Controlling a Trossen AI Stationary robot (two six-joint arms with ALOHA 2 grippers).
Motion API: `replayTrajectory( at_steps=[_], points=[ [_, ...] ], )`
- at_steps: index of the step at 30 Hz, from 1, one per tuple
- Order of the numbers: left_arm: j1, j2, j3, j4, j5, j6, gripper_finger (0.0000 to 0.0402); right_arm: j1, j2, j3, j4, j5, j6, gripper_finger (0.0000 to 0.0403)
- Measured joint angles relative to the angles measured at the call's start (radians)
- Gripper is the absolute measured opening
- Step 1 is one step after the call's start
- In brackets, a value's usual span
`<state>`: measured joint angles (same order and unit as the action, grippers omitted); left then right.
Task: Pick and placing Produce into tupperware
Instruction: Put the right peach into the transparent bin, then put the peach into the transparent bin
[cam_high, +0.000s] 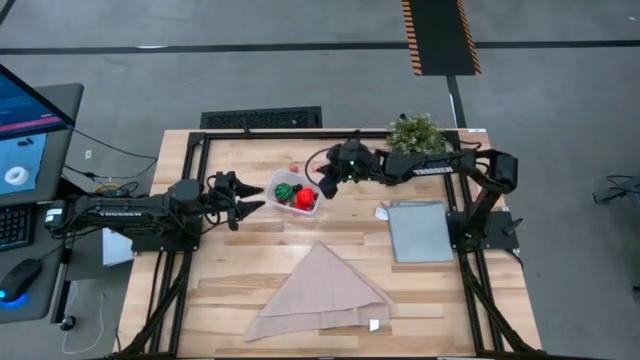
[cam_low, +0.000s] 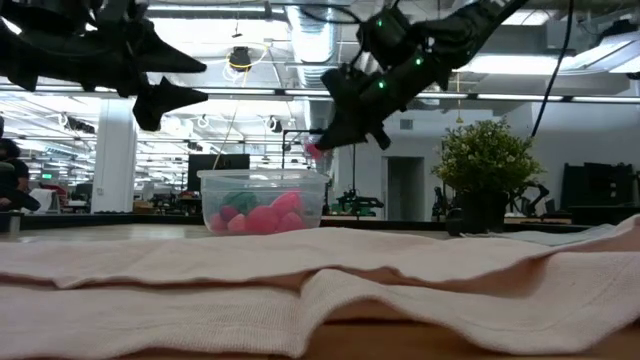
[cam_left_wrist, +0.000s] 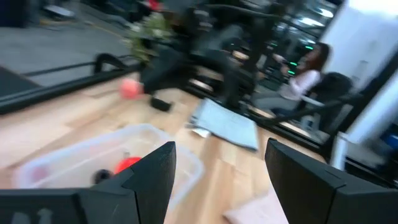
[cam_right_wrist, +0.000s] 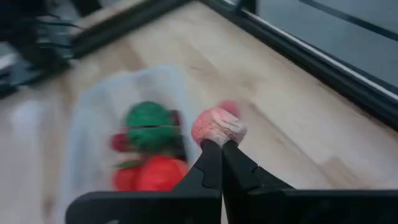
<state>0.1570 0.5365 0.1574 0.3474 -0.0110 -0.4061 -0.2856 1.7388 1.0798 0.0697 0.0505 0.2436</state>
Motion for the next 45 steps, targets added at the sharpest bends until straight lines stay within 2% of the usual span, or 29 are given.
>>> replayTrajectory(
  at_steps=[7, 15, 18, 22, 29, 33, 39, 43, 45],
  points=[
    [0.000, 0.000, 0.000, -0.002, -0.143, 0.015, 0.0236, 0.076, 0.029, 0.024, 0.047, -0.058, 0.017, 0.0014],
    [0.000, 0.000, 0.000, -0.022, -0.159, -0.054, 0.0236, 0.074, 0.127, 0.088, 0.031, -0.104, -0.006, 0.0020],
    [0.001, 0.000, 0.000, -0.017, -0.162, -0.075, 0.0236, 0.074, 0.135, 0.097, 0.032, -0.122, -0.031, 0.0043],
    [0.000, 0.000, 0.000, -0.016, -0.165, -0.076, 0.0236, 0.074, 0.133, 0.100, 0.035, -0.129, -0.058, 0.0093],
    [0.002, 0.000, 0.013, 0.009, -0.290, -0.073, 0.0236, 0.074, 0.129, 0.099, 0.039, -0.133, -0.070, 0.0195],
    [0.005, 0.007, 0.055, -0.037, -0.309, -0.042, 0.0236, 0.067, 0.118, 0.098, 0.035, -0.129, -0.067, 0.0239],
    [0.070, 0.088, 0.182, -0.255, -0.304, -0.062, 0.0236, 0.054, 0.101, 0.096, 0.010, -0.129, -0.061, 0.0255],
    [0.152, 0.192, 0.295, -0.385, -0.234, -0.028, 0.0236, 0.054, 0.081, 0.092, -0.006, -0.129, -0.066, 0.0255],
    [0.208, 0.254, 0.356, -0.432, -0.166, -0.003, 0.0236, 0.055, 0.052, 0.081, -0.006, -0.128, -0.085, 0.0255]
  ],
)
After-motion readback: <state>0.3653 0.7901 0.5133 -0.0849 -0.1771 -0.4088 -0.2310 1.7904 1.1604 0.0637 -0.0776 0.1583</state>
